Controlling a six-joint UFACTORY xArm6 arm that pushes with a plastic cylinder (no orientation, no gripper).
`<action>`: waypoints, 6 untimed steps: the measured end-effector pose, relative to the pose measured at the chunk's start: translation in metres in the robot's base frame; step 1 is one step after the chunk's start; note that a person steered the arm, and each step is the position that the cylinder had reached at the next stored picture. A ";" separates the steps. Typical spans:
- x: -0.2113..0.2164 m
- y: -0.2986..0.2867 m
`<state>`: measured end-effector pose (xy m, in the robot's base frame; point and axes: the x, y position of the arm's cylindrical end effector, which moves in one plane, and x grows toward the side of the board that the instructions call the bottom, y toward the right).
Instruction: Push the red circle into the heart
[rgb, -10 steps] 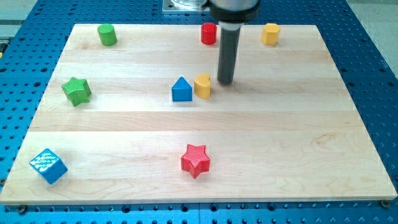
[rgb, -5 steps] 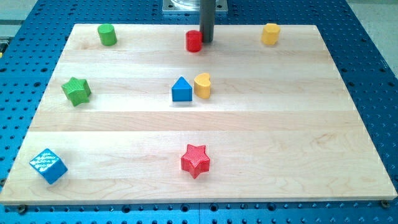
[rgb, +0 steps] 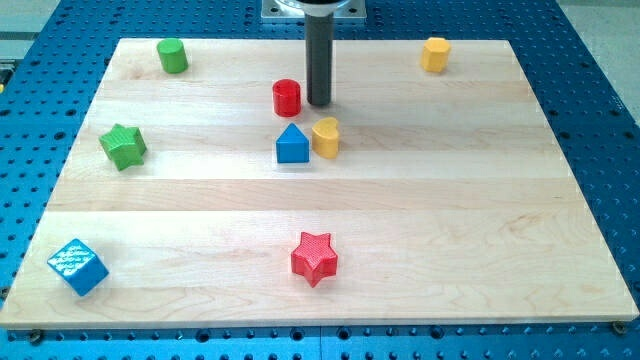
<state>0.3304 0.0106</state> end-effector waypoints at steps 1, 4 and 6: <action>-0.023 0.013; -0.002 -0.043; 0.014 -0.016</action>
<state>0.3448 -0.0054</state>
